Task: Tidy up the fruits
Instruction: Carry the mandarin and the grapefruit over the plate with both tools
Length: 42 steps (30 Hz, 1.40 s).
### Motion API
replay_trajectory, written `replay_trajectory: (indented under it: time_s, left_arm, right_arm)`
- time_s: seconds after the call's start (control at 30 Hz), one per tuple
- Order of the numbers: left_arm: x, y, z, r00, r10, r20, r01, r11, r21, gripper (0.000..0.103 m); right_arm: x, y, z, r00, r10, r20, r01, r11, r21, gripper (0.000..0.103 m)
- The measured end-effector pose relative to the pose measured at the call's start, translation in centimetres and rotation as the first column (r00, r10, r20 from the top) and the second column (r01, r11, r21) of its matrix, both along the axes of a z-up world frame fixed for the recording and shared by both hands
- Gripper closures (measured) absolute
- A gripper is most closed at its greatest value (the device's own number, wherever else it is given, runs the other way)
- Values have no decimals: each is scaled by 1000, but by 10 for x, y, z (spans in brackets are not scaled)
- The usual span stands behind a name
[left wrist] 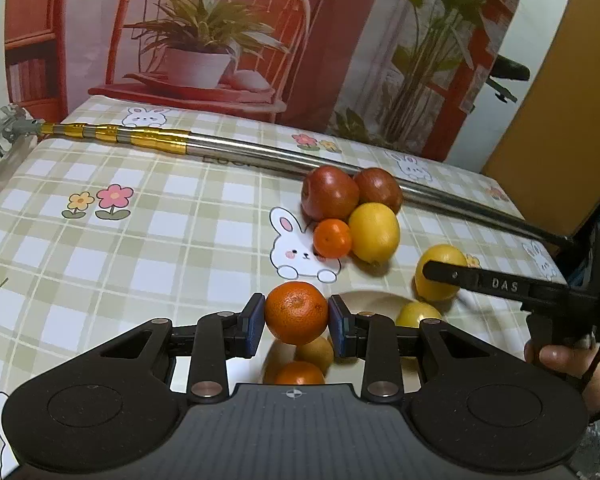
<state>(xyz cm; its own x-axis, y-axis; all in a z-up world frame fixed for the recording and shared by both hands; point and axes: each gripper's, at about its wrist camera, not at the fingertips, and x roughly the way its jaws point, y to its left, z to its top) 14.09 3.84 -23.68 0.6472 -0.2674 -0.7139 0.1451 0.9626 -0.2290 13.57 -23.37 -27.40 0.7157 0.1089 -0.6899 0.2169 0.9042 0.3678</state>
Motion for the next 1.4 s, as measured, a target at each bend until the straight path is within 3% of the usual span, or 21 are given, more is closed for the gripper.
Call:
replay_trajectory:
  time_s: [0.2,0.33,0.73,0.9,1.4]
  left_arm:
    - [-8,-3,0,1000,-8,-7,8,1000,5,67]
    - [-15,-6,-1,1000,-13,-16,13,1000,11,67]
    - [-48,-15,-3,999,-46,-25,48,996,72,67]
    - [-59,-20,-8,995,-75,-66,81,991,103,67]
    - [-49,-26,-28,993,-61,-96,76,984,158,67]
  right_arm:
    - [-7,3,4,999,-38,14,38,999,-6,50]
    - [-25,7,18,996,-54,76,54,999,-6,50]
    - [-64,31,52,989,-30,143,35,999,-38,50]
    - [-82,43,60,986,-19,166,25,999,-36,50]
    - [-103,48,63,982,-8,188,15,999,-34,50]
